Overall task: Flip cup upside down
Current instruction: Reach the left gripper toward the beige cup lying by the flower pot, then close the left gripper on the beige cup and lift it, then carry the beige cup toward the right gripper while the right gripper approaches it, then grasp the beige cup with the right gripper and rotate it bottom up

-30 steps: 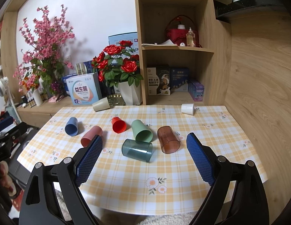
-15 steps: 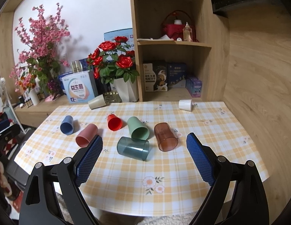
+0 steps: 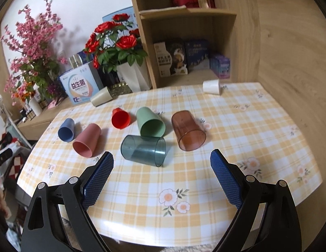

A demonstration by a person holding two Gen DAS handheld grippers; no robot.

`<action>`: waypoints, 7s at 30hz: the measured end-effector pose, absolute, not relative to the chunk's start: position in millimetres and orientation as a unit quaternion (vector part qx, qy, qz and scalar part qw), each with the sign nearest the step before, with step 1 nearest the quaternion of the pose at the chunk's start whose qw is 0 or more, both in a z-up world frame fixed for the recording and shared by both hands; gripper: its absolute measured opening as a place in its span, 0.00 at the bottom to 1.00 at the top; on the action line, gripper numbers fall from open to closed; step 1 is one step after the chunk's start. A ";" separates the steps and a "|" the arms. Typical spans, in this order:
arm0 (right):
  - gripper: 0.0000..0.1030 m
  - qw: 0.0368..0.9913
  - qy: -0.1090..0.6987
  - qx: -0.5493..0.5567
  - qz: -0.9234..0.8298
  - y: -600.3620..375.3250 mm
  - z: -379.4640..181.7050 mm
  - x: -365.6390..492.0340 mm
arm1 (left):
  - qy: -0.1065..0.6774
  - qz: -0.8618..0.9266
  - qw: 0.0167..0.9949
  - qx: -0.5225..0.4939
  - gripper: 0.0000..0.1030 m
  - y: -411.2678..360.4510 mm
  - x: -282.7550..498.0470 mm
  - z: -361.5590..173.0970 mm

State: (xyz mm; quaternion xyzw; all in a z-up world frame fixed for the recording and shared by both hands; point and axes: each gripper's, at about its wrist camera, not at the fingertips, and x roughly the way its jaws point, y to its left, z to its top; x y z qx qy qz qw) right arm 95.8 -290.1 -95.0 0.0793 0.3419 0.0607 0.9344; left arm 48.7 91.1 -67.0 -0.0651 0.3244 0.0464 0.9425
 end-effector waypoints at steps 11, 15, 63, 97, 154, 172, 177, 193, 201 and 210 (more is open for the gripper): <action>0.87 0.921 0.376 0.074 0.072 -284.6 -116.9 131.8 | 0.336 0.031 0.941 -0.037 0.88 114.2 95.6 -78.1; 0.87 0.920 0.378 0.078 0.071 -287.2 -119.2 146.1 | 0.333 0.031 0.942 -0.023 0.88 117.5 124.3 -73.6; 0.88 0.884 0.460 0.073 -0.041 -330.6 -159.1 306.0 | 0.483 -0.190 0.829 0.207 0.64 85.7 596.7 -213.7; 0.88 0.906 0.396 0.151 0.013 -351.4 -110.4 184.4 | 0.488 -0.214 0.844 0.054 0.64 -5.2 232.1 -92.0; 0.88 0.898 0.434 0.043 0.055 -250.4 -159.1 98.7 | 0.386 -0.083 0.915 -0.080 0.92 -3.5 106.6 -125.1; 0.71 0.833 0.548 0.067 0.043 -248.9 -222.1 101.0 | 0.382 -0.024 0.914 -0.134 0.93 43.7 88.0 -139.7; 0.68 0.823 0.560 0.071 0.054 -249.4 -229.6 103.9 | 0.386 -0.020 0.912 -0.135 0.93 42.1 87.4 -142.7; 0.54 0.823 0.555 0.094 0.071 -266.8 -225.7 85.0 | 0.385 -0.026 0.913 -0.130 0.93 30.7 82.3 -140.3; 0.53 0.844 0.524 0.090 0.071 -273.3 -208.8 83.0 | 0.386 -0.027 0.912 -0.134 0.93 29.5 81.0 -139.7; 0.53 0.863 0.497 0.075 0.054 -281.3 -197.4 84.5 | 0.384 -0.020 0.912 -0.142 0.93 33.6 81.8 -141.3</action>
